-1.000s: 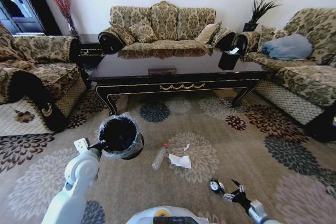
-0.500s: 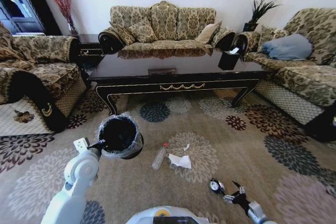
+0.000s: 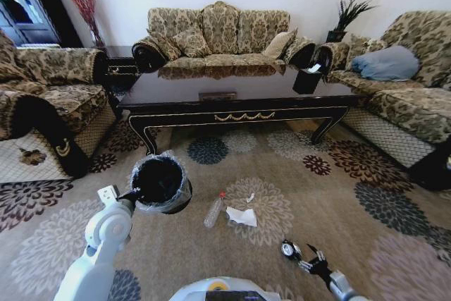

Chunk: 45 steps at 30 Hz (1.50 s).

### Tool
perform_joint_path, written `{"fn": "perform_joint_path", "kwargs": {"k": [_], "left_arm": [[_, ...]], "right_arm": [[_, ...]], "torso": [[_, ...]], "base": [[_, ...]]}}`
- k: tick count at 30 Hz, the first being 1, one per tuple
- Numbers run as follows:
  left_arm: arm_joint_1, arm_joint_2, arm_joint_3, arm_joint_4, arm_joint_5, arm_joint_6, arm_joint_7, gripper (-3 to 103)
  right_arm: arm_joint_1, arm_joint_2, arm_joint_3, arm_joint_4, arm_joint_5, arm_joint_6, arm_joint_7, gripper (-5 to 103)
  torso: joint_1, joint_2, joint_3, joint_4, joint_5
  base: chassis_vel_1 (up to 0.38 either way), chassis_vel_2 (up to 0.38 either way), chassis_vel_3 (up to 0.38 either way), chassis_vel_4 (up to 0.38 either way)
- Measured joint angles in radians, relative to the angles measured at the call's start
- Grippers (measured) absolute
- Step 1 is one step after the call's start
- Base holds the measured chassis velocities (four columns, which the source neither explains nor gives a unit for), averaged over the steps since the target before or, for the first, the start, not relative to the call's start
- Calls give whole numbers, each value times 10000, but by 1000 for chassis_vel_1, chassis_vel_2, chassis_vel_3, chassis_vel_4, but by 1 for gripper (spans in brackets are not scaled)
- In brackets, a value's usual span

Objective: Move to the front of the table and pick up the trash from the floor, then place it into the trash bin.

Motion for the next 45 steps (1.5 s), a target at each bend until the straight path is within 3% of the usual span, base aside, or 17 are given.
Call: {"fn": "perform_joint_path", "kwargs": {"k": [1, 4, 11, 15, 17, 18, 28, 38, 45], "left_arm": [[0, 0, 0, 0, 0, 0, 0, 2], [-21, 3, 1, -1, 4, 0, -2, 2], [-39, -4, 13, 3, 11, 0, -6, 2], [-37, -9, 16, 7, 18, 0, -11, 2], [-34, -11, 20, 11, 22, 0, -12, 2], [-30, -15, 28, 14, 29, 0, -12, 2], [-6, -12, 70, 31, 51, 0, -17, 2], [131, 5, 399, -180, 48, 0, -8, 2], [48, 255, 893, -239, 51, 0, 287, 2]], "right_arm": [[0, 0, 0, 0, 0, 0, 0, 66], [25, 33, -44, -18, -21, 43, -20, 50], [19, 74, -82, -23, -84, 145, -103, 40], [4, 83, -73, -22, -147, 266, -266, 19], [2, 84, -61, -21, -166, 295, -290, 19], [-2, 88, -38, -30, -224, 361, -353, 12], [9, 91, 248, 170, -303, 774, -544, 9], [668, -128, 1070, 2016, 391, 1055, -287, 9], [1661, -935, 711, 3806, 1806, 1002, 234, 9]], "torso": [[0, 0, 0, 0, 0], [0, 0, 0, 0, 0], [0, 0, 0, 0, 0], [0, 0, 0, 0, 0], [0, 0, 0, 0, -1], [0, 0, 0, 0, -2], [0, 0, 0, -1, 1], [0, 0, 0, 0, 0], [0, 0, 1, 3, 0]], "base": [[0, 0, 0, 0], [0, 0, 0, 0], [0, 0, 0, 0], [0, 0, 0, 0], [0, 0, 0, 0], [0, 0, 0, 0], [0, 0, 0, 0], [0, 0, 0, 0], [0, 0, 0, 0]]}}
